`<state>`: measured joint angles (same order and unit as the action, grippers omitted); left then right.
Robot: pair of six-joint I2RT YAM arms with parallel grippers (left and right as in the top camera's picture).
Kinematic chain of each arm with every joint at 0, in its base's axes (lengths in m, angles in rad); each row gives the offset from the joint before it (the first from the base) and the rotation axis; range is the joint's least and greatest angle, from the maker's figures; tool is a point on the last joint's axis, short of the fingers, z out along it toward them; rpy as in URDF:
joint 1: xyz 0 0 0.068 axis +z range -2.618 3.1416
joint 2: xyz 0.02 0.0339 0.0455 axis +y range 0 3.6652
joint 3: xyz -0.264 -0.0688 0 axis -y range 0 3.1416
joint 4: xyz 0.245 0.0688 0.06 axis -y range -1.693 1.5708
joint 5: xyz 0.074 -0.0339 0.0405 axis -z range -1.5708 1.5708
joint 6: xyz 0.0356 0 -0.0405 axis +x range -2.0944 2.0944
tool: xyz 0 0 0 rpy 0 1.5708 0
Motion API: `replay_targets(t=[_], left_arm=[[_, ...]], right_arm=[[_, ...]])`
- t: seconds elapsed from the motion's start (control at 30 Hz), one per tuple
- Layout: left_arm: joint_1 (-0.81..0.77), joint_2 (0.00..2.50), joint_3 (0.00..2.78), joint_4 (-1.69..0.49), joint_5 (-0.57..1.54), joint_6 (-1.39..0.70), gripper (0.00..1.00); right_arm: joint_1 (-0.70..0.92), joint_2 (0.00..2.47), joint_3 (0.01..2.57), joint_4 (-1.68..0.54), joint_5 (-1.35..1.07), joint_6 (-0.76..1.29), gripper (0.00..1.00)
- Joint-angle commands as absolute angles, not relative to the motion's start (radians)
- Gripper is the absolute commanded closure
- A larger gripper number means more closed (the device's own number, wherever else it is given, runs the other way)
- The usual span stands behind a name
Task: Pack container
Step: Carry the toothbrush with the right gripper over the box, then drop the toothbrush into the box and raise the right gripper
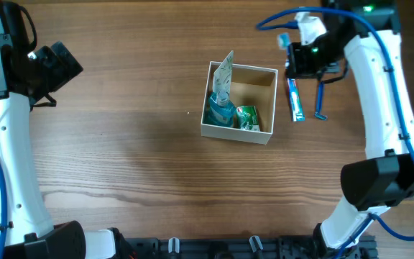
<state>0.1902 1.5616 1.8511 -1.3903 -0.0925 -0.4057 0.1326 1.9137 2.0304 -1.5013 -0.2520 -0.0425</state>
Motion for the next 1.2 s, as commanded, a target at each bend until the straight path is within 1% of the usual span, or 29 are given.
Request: replay_targets(t=[0.0, 0.1, 0.17, 0.3, 0.43, 0.53, 0.63, 0.9, 1.17], left_arm=[[0.194, 1.564, 1.85, -1.388, -0.095, -0.404, 0.0], [0.194, 1.564, 1.85, -1.388, -0.095, -0.404, 0.0], [0.194, 1.564, 1.85, -1.388, -0.095, -0.404, 0.0], [0.194, 1.564, 1.85, -1.388, -0.095, -0.404, 0.0], [0.194, 1.564, 1.85, -1.388, -0.095, -0.404, 0.0], [0.194, 1.564, 1.85, -1.388, -0.095, -0.404, 0.0], [0.194, 1.564, 1.85, -1.388, -0.095, -0.404, 0.0], [0.194, 1.564, 1.85, -1.388, -0.095, -0.404, 0.0], [0.194, 1.564, 1.85, -1.388, -0.095, -0.404, 0.0]], right_arm=[[0.175, 1.939, 1.988, -1.493, -0.304, -0.008, 0.96], [0.2, 1.941, 1.962, -1.487, -0.324, 0.05, 0.96], [0.216, 1.941, 1.942, -1.474, -0.324, 0.13, 0.96], [0.237, 1.941, 1.895, -1.433, -0.323, 0.376, 0.96], [0.243, 1.941, 1.868, -1.425, -0.313, 0.529, 0.96], [0.243, 1.941, 1.851, -1.422, -0.238, 0.736, 0.96], [0.243, 1.941, 1.842, -1.406, -0.183, 0.872, 0.96], [0.253, 1.941, 1.839, -1.272, -0.176, 0.894, 0.95], [0.288, 1.941, 1.838, -1.319, -0.149, 0.923, 0.95]])
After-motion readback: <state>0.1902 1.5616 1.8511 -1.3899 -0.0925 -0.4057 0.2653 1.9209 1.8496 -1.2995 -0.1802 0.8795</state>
